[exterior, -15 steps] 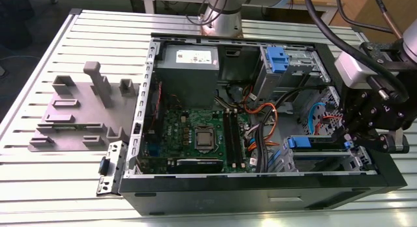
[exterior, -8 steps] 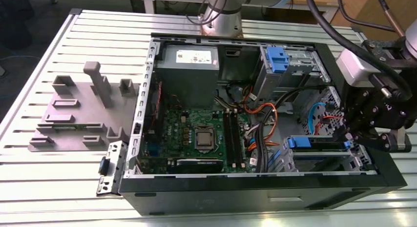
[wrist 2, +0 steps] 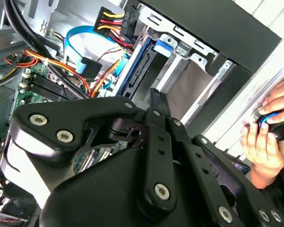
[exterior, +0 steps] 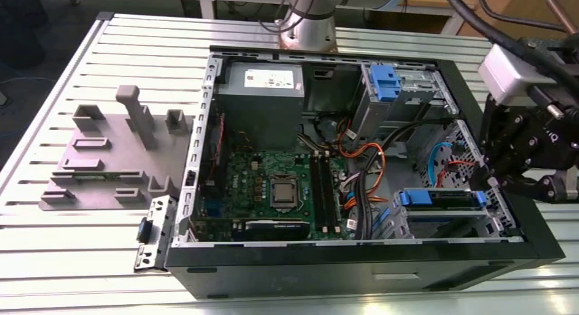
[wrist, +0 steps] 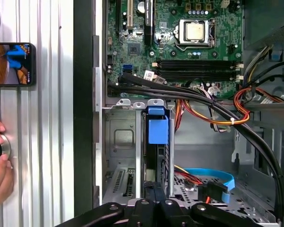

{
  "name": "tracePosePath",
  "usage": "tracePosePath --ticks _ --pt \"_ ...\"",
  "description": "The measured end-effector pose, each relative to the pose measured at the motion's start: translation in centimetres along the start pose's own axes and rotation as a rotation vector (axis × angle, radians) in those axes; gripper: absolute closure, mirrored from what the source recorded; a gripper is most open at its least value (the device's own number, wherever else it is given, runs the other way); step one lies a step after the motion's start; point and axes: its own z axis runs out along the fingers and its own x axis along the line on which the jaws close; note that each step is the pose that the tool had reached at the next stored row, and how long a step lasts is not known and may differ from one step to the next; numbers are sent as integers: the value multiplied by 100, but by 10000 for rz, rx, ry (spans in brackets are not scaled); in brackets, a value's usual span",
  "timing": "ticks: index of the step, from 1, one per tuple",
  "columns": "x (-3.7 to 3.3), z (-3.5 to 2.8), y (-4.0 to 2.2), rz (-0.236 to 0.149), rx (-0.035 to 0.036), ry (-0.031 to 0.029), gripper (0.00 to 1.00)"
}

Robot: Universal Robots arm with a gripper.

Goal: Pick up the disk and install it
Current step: 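Insert the first disk wire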

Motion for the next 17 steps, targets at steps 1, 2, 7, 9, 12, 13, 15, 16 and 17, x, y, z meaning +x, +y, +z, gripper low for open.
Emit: tracePosePath --ticks 1,2,7,9,12,13,15,16,17 --pt "-1 -18 0 0 0 0 89" --pt "-3 -30 0 0 0 -1 89" --pt "-29 -36 -25 0 -1 -1 89" --pt "-51 -35 -48 0 -3 -1 89" --pt "-89 -34 -86 1 -6 0 89" --pt "-101 -34 -98 1 -7 1 89" --pt "-131 -33 -125 1 -8 -1 89" --pt "-145 -32 -141 0 -9 0 89" --pt "-160 -32 -157 0 -11 0 89"
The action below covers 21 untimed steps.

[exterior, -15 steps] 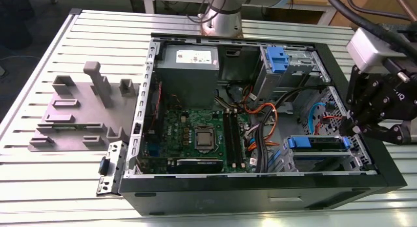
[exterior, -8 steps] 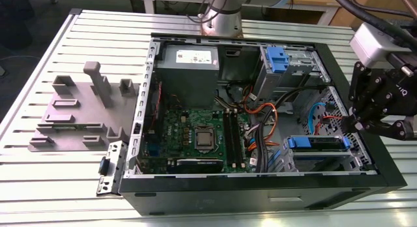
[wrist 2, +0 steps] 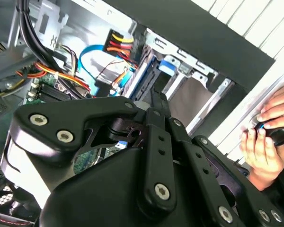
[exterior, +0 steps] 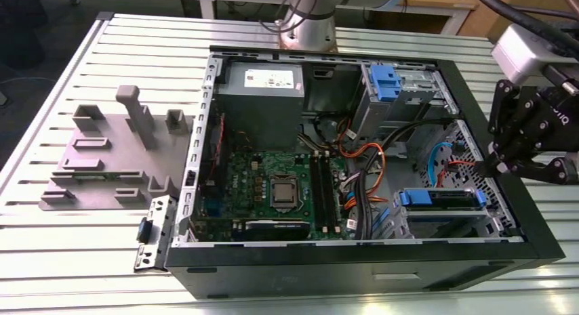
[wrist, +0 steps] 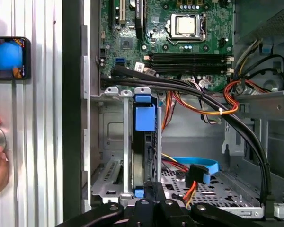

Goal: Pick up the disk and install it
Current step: 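Insert the first disk wire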

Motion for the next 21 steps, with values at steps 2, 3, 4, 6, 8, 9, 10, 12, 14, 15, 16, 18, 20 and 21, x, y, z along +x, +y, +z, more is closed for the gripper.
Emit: tracePosePath --ticks 2,3,4,6,8,9,10,12,14,15,16,18,20,21 --pt "-30 1 -31 0 -3 1 89" --pt "-49 2 -44 0 -4 3 89" --pt "-67 3 -55 0 -6 8 89" --pt "-97 7 -65 -1 -7 34 89" --pt "-110 17 -66 -12 -10 108 89" --pt "-113 23 -67 -28 -14 168 89" --pt "-116 30 -68 -43 -18 239 89" --pt "-123 36 -75 -52 -87 344 89" --pt "-134 37 -85 -51 -223 385 89" --pt "-140 37 -90 -52 -292 389 89" --pt "-147 37 -96 -52 -337 391 89" --pt "-164 45 -105 -59 -355 391 89" --pt "-174 61 -107 -84 -356 394 89" --pt "-176 71 -107 -117 -355 397 89"
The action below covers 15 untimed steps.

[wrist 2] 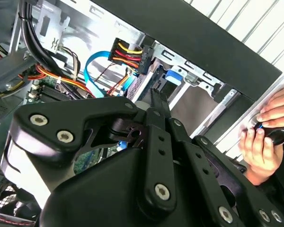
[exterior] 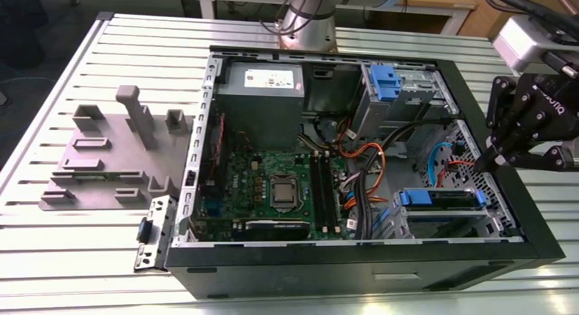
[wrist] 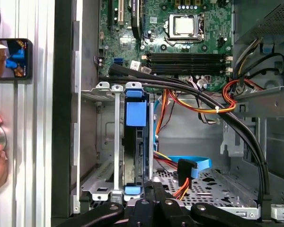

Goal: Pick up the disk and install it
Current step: 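Insert the first disk wire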

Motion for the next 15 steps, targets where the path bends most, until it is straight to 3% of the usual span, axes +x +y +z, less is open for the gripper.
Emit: tracePosePath --ticks 4,8,11,15 --pt "-3 48 -2 -261 7 69 89" --pt "-33 67 -4 -341 10 98 89" --pt "-77 75 -6 -340 8 271 89" --pt "-154 74 -7 -338 6 408 89"
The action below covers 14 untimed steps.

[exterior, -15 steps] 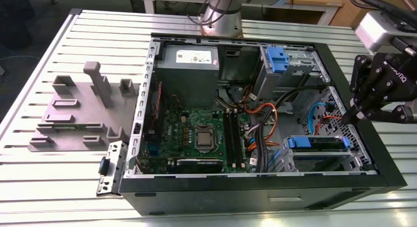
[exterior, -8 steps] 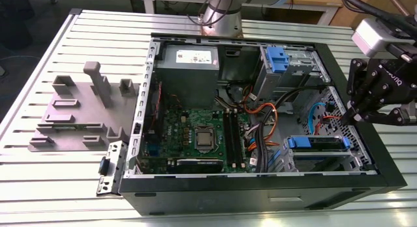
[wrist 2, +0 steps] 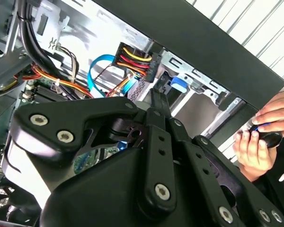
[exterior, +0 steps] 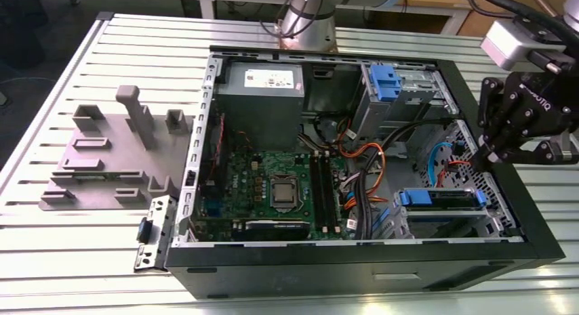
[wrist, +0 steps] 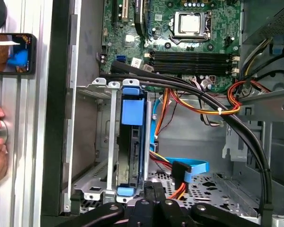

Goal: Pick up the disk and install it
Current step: 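Insert the first disk wire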

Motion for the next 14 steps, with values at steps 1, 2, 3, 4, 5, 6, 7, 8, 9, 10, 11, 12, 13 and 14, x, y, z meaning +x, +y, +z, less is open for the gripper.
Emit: tracePosePath --ticks 1,2,3,4,5,6,7,8,9,10,11,12,13,14 --pt "-19 -1 -1 1 -2 53 89" --pt "-37 -2 -3 1 -3 114 89" --pt "-52 -2 -3 4 -6 208 89" --pt "-61 -2 -4 7 -10 347 89" --pt "-68 -3 -4 9 -14 507 89" --pt "-72 -2 -5 9 -18 658 89" --pt "-75 -1 -5 4 -22 806 89" --pt "-77 -1 -5 -6 -23 923 89" --pt "-78 -2 -5 -28 -24 999 89" --pt "-80 -2 -5 -57 -22 1027 89" --pt "-84 -2 -6 -92 -17 1030 89" --pt "-91 -3 -6 -126 -13 1032 89" --pt "-100 -3 -6 -156 -9 1033 89" --pt "-109 -4 -6 -179 -6 1033 89"
